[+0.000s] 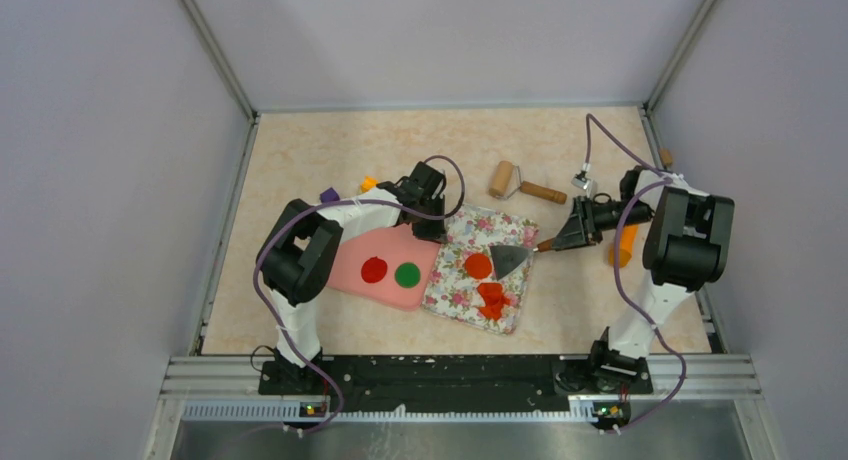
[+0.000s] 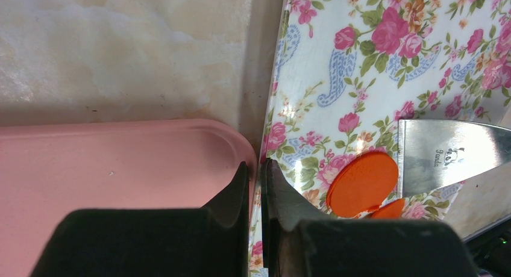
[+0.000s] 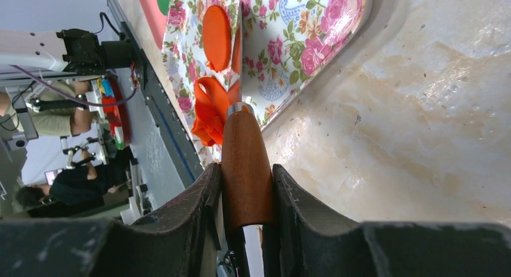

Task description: Roll out the dumpling wrappers from the dough

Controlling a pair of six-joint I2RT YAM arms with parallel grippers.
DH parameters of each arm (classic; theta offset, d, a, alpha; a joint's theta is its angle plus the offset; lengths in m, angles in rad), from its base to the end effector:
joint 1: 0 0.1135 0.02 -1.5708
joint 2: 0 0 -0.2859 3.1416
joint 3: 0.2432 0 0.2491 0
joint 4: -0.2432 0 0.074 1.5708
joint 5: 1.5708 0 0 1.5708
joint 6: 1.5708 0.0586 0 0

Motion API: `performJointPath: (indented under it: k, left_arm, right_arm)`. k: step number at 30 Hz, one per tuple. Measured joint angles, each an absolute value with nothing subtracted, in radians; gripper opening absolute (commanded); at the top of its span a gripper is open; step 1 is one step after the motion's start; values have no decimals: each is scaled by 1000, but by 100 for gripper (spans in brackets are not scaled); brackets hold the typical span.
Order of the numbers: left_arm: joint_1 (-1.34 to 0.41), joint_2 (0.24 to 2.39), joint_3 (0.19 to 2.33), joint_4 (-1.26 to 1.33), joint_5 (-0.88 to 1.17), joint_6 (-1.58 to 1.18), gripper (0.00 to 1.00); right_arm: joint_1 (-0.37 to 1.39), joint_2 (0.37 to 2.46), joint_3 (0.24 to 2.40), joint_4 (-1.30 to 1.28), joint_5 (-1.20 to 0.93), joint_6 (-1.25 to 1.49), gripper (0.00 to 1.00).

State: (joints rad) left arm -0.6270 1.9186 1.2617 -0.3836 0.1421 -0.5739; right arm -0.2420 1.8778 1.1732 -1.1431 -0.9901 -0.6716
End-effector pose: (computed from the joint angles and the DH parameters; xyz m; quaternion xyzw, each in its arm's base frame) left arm 0.3290 -0.2486 0.1683 0.0442 0.9618 -0.2042 0.1770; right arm 0.3034 -0.0244 0.1730 -0.1217 0.8655 0.4758 0.0986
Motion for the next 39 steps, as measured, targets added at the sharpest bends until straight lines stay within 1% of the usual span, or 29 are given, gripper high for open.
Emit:
performJointPath:
  k: [17,26,35,36,37,39]
  left_arm:
    - [-623,1921,1262,-382,155,-573,0]
    - [-621,1922,1262,-381,161,-567,0]
    - [-621,1923,1264,-380,165,-555,0]
    - [-621,1924,1264,-380,165,-553,0]
    - [-621,1924,1264,-380,165,-553,0]
    - [-621,1925,1266,-380,165,-551,0]
  right_arm:
    - [-239,1942,1146,-1062,-1032,-591,0]
    - [-200,1996,1148,-1053,-1072,-595,0]
    - [-193,2051,1184,-1126,-1126,-723,0]
    - [-198,2054,1206,-1184,-1127,-790,0]
    - [-198,2054,1206,-1184,-1127,-790,0]
    - [-206,2066,1246,-1264,-1127,-872,0]
